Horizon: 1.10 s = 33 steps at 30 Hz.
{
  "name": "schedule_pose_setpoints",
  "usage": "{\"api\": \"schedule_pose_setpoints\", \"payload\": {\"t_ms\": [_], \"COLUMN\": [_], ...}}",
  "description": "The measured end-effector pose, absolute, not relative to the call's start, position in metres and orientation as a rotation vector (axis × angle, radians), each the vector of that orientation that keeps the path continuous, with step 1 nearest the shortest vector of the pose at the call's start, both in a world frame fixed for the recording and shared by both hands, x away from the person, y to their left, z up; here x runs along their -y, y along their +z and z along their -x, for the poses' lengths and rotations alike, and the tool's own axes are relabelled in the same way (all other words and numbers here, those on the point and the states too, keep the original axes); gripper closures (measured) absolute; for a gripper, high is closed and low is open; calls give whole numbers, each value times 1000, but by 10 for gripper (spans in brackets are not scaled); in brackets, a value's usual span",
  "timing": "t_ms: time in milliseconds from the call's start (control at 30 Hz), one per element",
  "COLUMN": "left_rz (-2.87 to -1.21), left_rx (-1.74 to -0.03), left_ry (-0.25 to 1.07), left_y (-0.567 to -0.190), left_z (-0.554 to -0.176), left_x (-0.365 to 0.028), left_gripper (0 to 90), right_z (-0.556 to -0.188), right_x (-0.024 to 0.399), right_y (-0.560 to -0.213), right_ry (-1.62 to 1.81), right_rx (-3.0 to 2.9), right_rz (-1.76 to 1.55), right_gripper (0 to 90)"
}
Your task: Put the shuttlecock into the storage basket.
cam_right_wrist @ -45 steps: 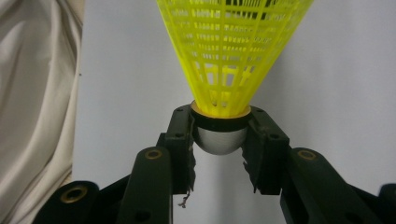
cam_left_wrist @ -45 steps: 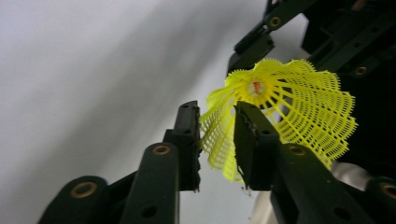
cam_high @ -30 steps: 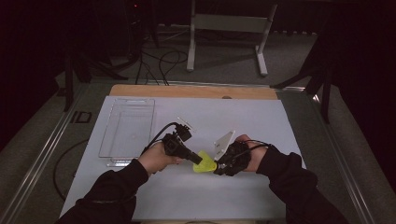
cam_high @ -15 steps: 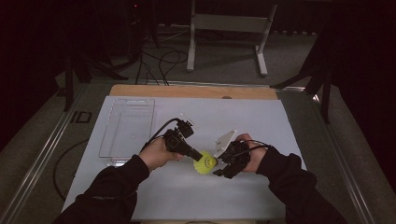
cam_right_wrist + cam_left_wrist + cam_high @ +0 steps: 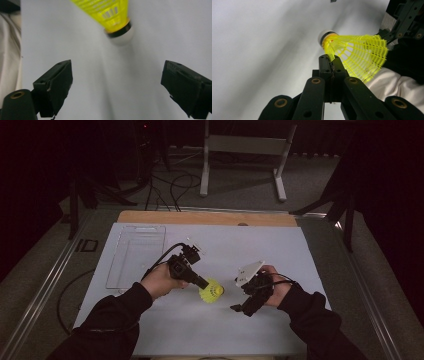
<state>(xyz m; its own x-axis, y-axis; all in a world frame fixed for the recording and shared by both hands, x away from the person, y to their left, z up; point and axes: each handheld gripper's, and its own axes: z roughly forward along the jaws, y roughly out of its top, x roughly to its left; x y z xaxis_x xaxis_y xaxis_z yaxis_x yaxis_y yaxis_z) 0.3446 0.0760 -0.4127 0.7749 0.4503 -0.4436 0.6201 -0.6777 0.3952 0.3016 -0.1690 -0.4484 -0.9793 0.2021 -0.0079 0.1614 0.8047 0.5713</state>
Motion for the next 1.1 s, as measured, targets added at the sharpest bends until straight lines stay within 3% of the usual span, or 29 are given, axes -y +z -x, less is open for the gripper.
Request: {"api": "schedule_pose_setpoints", "payload": {"t_ms": [733,1100], "left_rz": [-2453,-2404], "left_rx": [-921,-1049], "left_ry": [-333,-284], "left_y": [-382,-368], "left_z": [-346,-352], "left_x": [-141,-192], "left_gripper": [900,900], "right_z": [-273,-270], "right_x": [230,260], "right_y": [-480,-495], "right_ry": [1277,1343], "right_rx": [-2721,-2644], "right_rz": [-506,-674], "right_gripper": [103,103]}}
